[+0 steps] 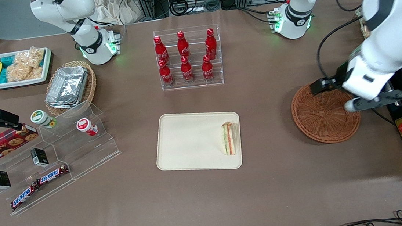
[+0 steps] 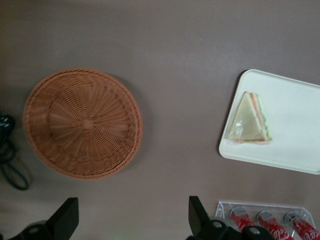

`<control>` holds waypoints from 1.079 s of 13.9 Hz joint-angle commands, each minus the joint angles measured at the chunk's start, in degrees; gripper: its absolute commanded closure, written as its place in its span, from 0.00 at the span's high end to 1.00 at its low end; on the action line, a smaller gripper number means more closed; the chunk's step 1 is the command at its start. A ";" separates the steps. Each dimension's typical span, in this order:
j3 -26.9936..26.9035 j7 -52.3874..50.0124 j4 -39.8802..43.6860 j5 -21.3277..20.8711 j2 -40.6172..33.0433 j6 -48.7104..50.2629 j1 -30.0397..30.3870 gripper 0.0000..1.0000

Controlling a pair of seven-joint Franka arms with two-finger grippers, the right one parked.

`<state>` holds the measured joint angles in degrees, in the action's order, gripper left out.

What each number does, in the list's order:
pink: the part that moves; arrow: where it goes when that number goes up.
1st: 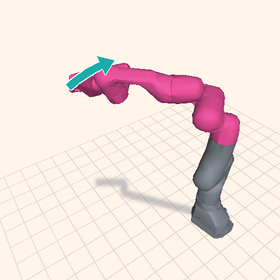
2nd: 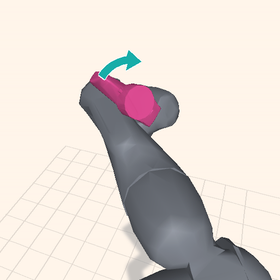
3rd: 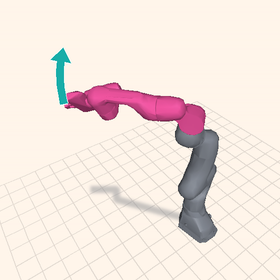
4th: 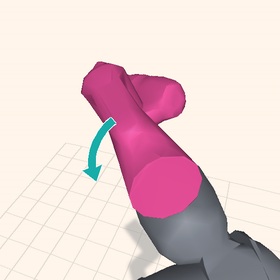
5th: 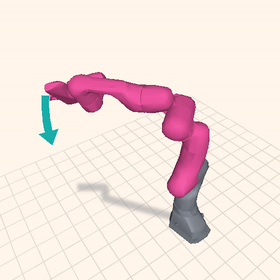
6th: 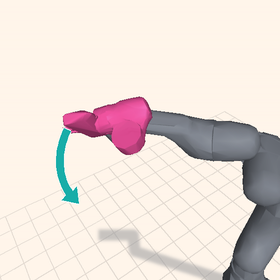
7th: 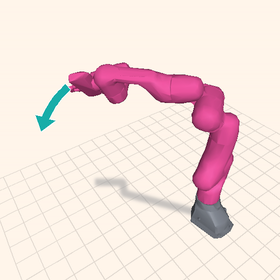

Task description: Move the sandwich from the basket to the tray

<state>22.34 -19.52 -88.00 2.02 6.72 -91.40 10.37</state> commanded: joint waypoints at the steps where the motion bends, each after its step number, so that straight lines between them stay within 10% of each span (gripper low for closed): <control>1: 0.08 1.06 -1.21 1.14 -4.16 3.24 0.88 0.99; 7: -14.59 1.50 -9.03 2.55 -14.01 3.51 -11.68 0.99; 15: -16.27 2.72 -5.26 1.84 -11.65 4.65 -13.45 0.99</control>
<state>6.80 -18.37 -95.59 3.74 -6.12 -87.54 -2.65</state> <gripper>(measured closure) 0.009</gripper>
